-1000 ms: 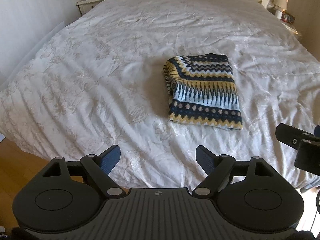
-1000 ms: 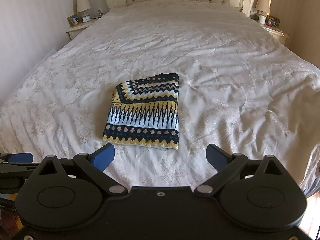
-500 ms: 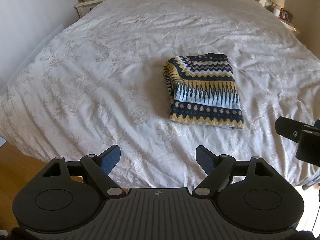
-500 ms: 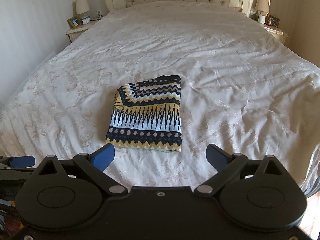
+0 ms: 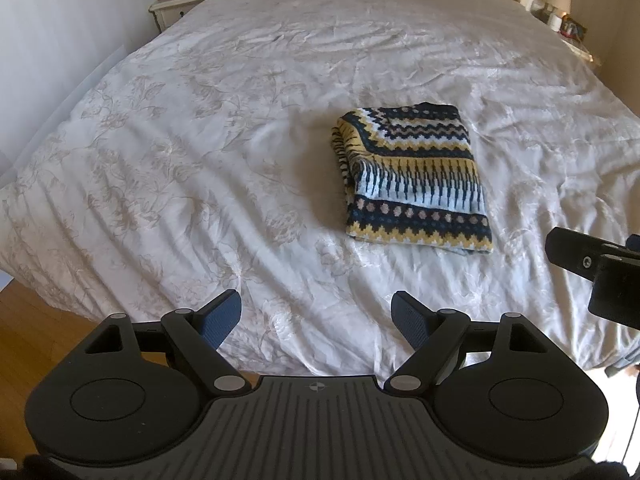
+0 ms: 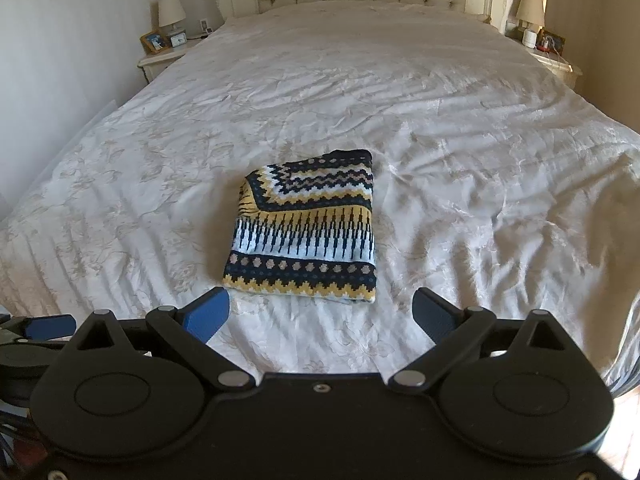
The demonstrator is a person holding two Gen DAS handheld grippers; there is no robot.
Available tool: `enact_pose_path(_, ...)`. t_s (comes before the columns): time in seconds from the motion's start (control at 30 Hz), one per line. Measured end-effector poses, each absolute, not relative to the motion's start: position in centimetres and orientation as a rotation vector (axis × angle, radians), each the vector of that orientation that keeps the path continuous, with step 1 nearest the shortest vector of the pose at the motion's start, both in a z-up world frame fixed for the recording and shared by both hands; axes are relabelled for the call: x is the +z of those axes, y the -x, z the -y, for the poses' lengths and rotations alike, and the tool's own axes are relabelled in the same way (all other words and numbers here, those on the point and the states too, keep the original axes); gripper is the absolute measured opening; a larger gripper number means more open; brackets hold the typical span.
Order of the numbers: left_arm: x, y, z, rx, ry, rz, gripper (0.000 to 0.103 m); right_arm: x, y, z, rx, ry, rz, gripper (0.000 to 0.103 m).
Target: Fold small clothes
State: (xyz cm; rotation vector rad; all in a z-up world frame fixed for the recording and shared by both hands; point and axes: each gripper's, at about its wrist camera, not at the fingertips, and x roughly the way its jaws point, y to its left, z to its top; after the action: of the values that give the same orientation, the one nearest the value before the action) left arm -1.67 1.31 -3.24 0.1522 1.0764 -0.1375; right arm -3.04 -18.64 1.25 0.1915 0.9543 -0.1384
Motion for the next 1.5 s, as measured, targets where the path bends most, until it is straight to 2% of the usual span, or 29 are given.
enact_pose_path(1.5, -3.9, 0.6, -0.7, -0.173, -0.176, -1.103, 0.082, 0.3, 2.4, 18.3, -0.156, -0.229, -0.972, 0.097)
